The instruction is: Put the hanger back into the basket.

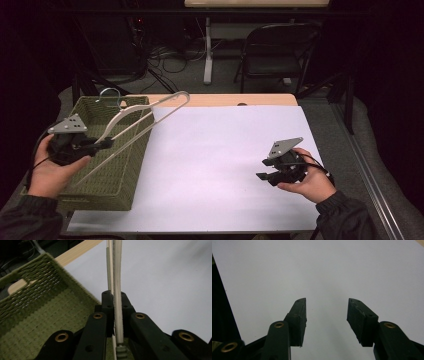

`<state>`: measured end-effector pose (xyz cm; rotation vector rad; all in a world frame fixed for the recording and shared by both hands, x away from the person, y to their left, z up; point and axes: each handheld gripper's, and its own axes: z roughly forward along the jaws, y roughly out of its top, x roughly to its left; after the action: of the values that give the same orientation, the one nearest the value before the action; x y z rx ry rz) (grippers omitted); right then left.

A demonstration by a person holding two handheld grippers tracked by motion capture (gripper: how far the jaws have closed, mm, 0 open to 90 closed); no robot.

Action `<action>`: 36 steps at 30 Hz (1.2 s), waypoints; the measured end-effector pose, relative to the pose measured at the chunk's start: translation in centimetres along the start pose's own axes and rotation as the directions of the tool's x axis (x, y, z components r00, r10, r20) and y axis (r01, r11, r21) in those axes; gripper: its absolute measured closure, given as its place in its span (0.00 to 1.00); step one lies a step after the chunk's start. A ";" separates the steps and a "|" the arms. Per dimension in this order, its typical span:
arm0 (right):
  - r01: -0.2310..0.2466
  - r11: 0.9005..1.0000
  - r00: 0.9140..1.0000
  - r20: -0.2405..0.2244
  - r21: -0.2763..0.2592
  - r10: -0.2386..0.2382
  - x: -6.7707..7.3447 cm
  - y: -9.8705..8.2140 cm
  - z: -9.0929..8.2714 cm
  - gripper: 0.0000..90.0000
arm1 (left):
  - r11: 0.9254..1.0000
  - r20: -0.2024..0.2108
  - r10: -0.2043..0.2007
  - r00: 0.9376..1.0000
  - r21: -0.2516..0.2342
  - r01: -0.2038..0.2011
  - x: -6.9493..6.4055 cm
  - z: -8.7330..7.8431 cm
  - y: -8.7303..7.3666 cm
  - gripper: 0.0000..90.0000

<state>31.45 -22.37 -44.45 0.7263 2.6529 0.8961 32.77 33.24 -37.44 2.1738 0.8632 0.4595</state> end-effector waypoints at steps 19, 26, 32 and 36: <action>-0.011 1.000 1.000 -0.005 0.010 0.011 0.2 0.1 1.1 0.55 | 0.997 -0.060 -0.072 0.996 0.008 0.072 7.4 -2.9 -5.0 0.97; -0.016 1.000 1.000 0.001 0.017 0.016 0.2 0.4 1.0 0.55 | 0.995 -0.078 -0.090 0.993 0.038 0.093 8.5 -3.2 -6.8 0.97; -0.019 0.999 1.000 -0.008 0.030 0.020 0.2 0.3 1.0 0.55 | 0.992 -0.084 -0.122 0.989 0.024 0.124 9.5 -2.8 -7.6 0.97; -0.036 0.999 0.999 -0.010 0.036 0.036 -0.5 0.1 0.9 0.55 | 0.990 -0.073 -0.131 0.989 0.046 0.135 10.0 -1.9 -7.9 0.97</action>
<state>32.22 -22.10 -45.01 0.7822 2.6793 0.8663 35.33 45.21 -41.55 2.1404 1.0619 0.4535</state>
